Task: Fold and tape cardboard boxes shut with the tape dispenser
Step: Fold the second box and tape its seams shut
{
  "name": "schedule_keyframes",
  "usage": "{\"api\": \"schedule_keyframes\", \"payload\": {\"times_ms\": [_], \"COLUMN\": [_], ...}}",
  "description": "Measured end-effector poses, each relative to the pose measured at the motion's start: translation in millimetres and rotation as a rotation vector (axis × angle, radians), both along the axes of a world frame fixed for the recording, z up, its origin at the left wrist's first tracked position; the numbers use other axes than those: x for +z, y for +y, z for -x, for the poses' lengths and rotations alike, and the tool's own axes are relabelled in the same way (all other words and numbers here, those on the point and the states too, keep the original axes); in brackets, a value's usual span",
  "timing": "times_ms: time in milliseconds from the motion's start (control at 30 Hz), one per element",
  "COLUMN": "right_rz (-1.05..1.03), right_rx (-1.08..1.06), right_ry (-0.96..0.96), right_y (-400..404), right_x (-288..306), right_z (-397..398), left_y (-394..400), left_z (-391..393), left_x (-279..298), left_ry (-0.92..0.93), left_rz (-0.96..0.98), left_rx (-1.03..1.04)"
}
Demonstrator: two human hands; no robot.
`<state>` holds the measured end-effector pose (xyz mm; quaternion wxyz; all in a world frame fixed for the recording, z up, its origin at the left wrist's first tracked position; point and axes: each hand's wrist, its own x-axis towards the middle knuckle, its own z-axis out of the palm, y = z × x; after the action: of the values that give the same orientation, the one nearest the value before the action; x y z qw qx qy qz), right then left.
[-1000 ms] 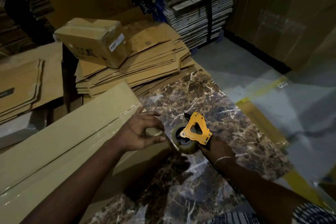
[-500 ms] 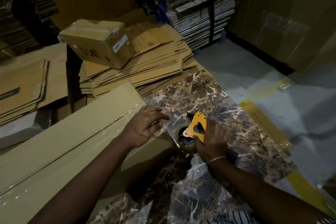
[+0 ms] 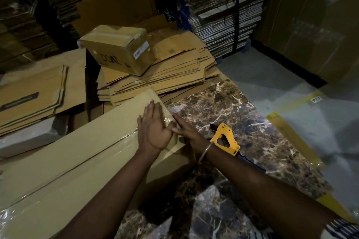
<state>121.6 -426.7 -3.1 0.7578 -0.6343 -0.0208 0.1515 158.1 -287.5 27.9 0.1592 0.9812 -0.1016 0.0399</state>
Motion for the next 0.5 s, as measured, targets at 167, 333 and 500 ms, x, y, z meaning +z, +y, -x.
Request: {"api": "schedule_keyframes", "payload": {"times_ms": [167,333,500], "right_rz": [-0.008,0.014,0.121], "right_rx": [0.011,-0.002,0.123], "right_ry": [0.022,0.057,0.162], "right_y": [-0.8,-0.8,-6.3], "right_x": [0.0,-5.4,4.4], "right_z": [0.4,-1.9,-6.3], "left_y": [-2.6,-0.4,1.0], "left_z": [-4.5,-7.8,-7.7], "left_x": [-2.7,-3.4,-2.1], "left_ry": [0.069,0.147,0.147], "left_rz": [-0.059,-0.116,-0.089], "left_rx": [0.051,0.022,0.018]}}
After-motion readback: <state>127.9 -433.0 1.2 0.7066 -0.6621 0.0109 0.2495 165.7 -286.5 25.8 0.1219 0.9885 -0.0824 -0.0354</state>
